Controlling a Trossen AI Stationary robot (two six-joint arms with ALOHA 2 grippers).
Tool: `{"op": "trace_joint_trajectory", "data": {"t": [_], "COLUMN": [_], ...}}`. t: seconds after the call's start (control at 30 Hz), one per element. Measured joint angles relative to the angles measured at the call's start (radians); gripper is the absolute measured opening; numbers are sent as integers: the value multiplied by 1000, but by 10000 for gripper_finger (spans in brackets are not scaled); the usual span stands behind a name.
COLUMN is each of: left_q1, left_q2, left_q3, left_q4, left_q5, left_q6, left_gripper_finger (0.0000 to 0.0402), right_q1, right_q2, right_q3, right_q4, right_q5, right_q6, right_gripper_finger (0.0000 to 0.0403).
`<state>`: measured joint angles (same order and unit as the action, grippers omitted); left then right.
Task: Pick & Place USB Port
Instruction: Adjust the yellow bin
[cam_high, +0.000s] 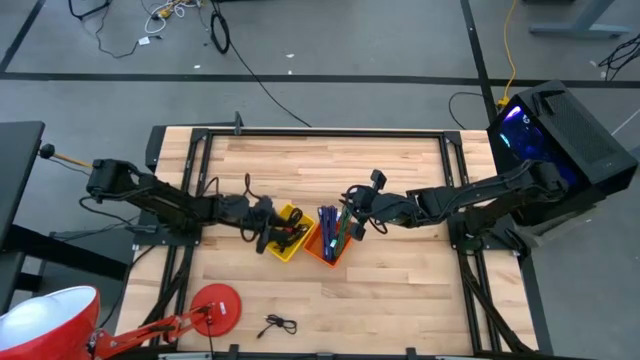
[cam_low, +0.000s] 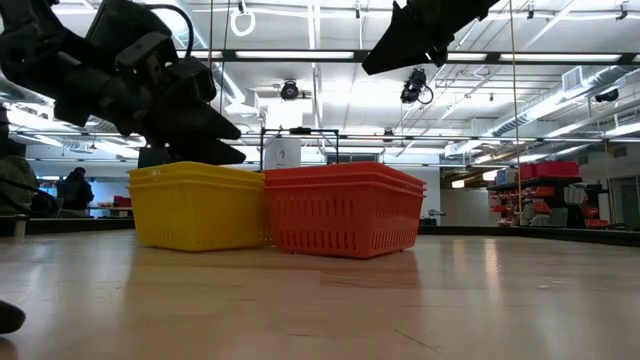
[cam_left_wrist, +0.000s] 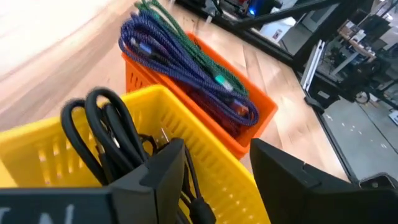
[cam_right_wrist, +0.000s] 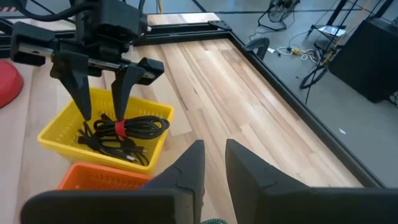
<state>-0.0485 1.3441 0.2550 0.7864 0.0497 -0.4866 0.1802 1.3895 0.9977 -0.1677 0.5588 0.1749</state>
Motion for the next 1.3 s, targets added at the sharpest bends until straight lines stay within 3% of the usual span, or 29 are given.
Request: {"op": "trace_joint_trajectory", "data": {"t": [0.27,0.4,0.6,0.87,1.1,1.3], "left_q1": [30,72,145,218,222,182], "left_q2": [-28,-119,-335,-552,-575,-540], "left_q3": [1,1,0,0,0,0], "left_q4": [-2,-74,-398,-776,-976,-1000], "left_q5": [1,15,9,-129,-149,-124], "left_q6": [18,64,158,221,176,112], "left_gripper_finger": [168,158,143,120,100,91], "right_q1": [0,0,0,0,0,-3], "right_q2": [0,0,0,0,0,0], "right_q3": [0,0,0,0,0,0], "right_q4": [-2,-10,-24,-24,-17,1], "right_q5": [-1,-2,-25,-25,-23,-17], "right_q6": [0,4,15,16,5,-7], "right_gripper_finger": [65,65,65,65,65,65]}}
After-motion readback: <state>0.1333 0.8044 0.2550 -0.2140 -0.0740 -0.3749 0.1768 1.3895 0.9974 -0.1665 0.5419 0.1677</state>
